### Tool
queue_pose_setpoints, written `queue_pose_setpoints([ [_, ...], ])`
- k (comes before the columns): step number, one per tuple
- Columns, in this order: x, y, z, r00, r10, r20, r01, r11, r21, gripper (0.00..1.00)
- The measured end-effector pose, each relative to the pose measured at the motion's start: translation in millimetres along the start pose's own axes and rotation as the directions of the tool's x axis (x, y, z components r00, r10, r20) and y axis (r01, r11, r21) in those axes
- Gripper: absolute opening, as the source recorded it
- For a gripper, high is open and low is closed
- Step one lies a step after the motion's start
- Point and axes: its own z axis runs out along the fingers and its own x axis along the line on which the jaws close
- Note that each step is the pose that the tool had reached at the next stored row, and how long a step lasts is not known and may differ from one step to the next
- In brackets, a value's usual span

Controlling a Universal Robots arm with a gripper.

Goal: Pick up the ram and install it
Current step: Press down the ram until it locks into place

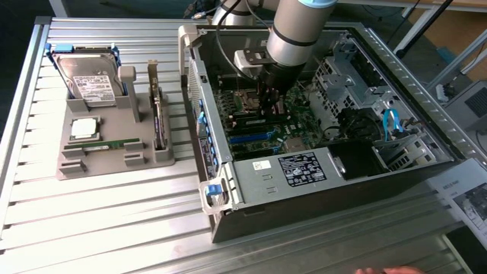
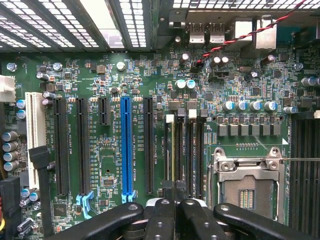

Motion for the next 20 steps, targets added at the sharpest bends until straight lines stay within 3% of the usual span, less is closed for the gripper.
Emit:
queue_pose_setpoints([
  [12, 0.1, -0.1, -1.4, 1.0000, 0.000, 0.0010, 0.000, 1.0000, 0.0006, 0.10],
  [20, -0.4, -0.2, -18.5, 1.0000, 0.000, 0.0000, 0.000, 1.0000, 0.0001, 0.10],
])
